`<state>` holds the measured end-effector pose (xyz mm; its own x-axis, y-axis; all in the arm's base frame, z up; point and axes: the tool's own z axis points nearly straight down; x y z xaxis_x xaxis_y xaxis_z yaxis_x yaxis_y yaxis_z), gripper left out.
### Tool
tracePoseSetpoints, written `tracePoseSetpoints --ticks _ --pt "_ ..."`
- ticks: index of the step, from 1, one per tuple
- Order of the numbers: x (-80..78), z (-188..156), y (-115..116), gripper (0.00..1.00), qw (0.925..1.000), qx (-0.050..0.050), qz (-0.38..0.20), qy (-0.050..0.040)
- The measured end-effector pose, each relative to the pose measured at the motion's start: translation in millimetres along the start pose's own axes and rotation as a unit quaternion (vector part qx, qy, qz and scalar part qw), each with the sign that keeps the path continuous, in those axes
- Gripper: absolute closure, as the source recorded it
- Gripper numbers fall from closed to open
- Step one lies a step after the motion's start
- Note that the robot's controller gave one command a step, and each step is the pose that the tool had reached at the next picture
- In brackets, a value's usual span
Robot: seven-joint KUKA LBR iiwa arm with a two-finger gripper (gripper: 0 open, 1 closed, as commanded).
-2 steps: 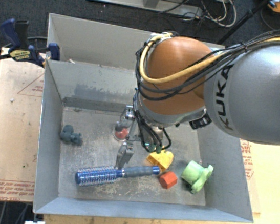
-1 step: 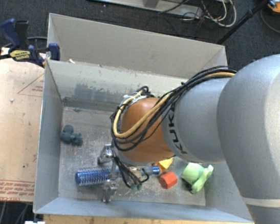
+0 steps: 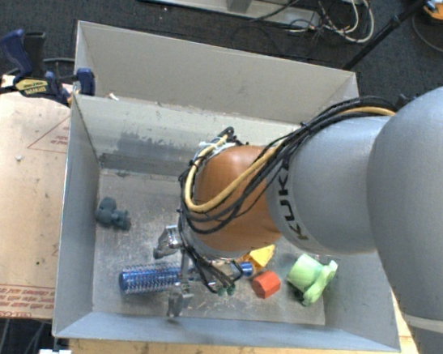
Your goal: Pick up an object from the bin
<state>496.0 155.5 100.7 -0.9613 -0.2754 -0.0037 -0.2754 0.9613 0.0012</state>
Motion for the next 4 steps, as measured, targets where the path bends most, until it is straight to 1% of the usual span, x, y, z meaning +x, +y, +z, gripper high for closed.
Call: tracePoseSetpoints --ticks 1,2,3,4 --pt "-2.9 -10.8 -2.6 0.00 0.9999 0.000 0.011 0.0002" --pt "-17.8 28.7 3.0 0.00 0.9988 0.000 0.050 0.0012" --pt "-18.8 26.8 3.3 0.00 0.9987 0.000 0.051 0.0015" --pt "-21.2 24.3 3.6 1.00 0.9987 -0.001 0.051 -0.0021"
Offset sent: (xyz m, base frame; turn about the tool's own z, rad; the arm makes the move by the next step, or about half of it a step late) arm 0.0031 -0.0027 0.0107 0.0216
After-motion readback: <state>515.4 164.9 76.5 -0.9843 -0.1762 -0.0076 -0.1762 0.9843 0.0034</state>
